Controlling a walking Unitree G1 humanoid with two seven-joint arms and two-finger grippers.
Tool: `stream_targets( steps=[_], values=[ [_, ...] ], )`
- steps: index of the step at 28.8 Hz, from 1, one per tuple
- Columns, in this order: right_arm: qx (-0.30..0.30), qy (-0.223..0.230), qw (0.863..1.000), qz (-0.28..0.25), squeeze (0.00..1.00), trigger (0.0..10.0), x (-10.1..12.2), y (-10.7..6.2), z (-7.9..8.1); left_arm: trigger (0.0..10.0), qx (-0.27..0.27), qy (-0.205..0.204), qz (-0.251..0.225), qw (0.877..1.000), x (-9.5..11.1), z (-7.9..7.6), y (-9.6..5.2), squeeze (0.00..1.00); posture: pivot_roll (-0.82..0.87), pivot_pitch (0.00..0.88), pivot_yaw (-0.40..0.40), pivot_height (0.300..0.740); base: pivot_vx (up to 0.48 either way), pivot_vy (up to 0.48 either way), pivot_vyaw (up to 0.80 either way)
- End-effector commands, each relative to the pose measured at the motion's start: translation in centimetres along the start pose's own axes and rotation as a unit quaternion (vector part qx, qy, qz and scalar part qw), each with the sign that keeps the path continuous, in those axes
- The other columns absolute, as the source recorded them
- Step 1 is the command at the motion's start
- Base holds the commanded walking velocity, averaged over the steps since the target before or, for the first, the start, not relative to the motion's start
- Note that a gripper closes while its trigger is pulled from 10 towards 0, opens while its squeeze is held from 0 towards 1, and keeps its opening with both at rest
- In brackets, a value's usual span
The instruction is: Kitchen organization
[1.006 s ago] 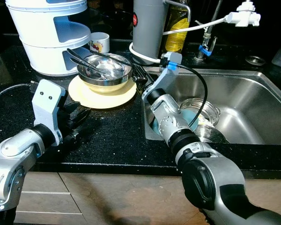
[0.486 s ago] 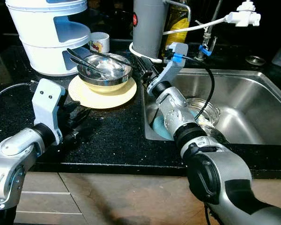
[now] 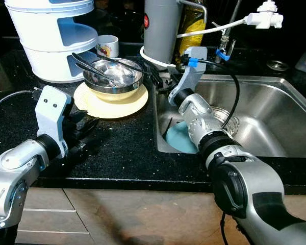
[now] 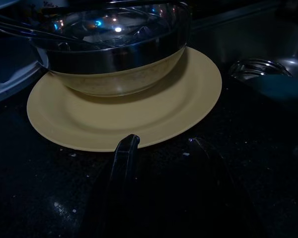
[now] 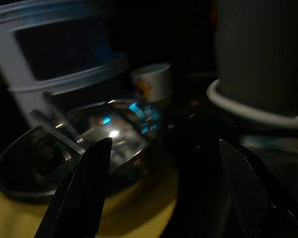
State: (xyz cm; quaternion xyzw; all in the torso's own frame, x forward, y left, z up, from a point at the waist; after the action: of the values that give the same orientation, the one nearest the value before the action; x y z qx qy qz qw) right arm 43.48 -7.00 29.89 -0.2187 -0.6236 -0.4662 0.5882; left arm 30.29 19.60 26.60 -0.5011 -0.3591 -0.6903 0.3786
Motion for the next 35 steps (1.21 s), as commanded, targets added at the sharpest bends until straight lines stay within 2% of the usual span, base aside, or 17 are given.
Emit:
stream_targets(
  steps=[1,4,15,28,33,35],
  values=[
    [0.014,0.013,1.0,0.011,0.0,10.0,-0.3,0.2,0.5,10.0,-0.004,0.006,0.004,1.0,0.0,0.1,-0.1,0.0,0.07,0.191,-0.057,0.74,0.0,0.0,0.0],
    [0.061,0.029,0.998,0.02,0.0,10.0,-0.9,0.2,1.7,10.0,-0.005,0.006,0.005,1.0,0.0,0.1,-0.1,0.0,0.07,0.193,-0.056,0.74,0.0,0.0,0.0],
    [0.112,0.04,0.992,0.034,0.0,10.0,-1.6,0.3,3.1,10.0,-0.006,0.007,0.003,1.0,0.1,-0.1,0.0,0.0,0.07,0.19,-0.059,0.74,0.0,0.0,0.0],
    [0.106,0.036,0.993,0.031,0.0,10.0,-1.5,0.2,2.8,10.0,-0.004,0.008,0.002,1.0,0.1,-0.1,0.0,0.0,0.07,0.178,-0.06,0.74,0.0,0.0,0.0],
    [0.066,0.079,0.994,-0.035,0.0,10.0,1.0,0.4,1.3,10.0,-0.003,0.009,0.0,1.0,0.2,0.0,-0.1,0.0,0.07,0.172,-0.06,0.74,0.0,0.0,0.0],
    [0.052,0.053,0.997,-0.033,0.0,10.0,1.6,0.5,1.0,10.0,-0.005,0.01,0.001,1.0,0.2,0.1,-0.1,0.0,0.07,0.172,-0.059,0.74,0.0,0.0,0.0]
  ],
)
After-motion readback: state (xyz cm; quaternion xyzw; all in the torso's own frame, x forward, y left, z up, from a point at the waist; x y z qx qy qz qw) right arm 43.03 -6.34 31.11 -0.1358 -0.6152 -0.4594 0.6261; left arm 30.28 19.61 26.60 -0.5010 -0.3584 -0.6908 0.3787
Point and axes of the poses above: a point about 5 cm out from each wrist's last joint towards the gripper, its own y axis pointing out of the wrist towards the gripper, its own x axis along the axis of the wrist's last joint, z = x × y, the point moved 2 cm from there along y, pointing out of the wrist towards the gripper
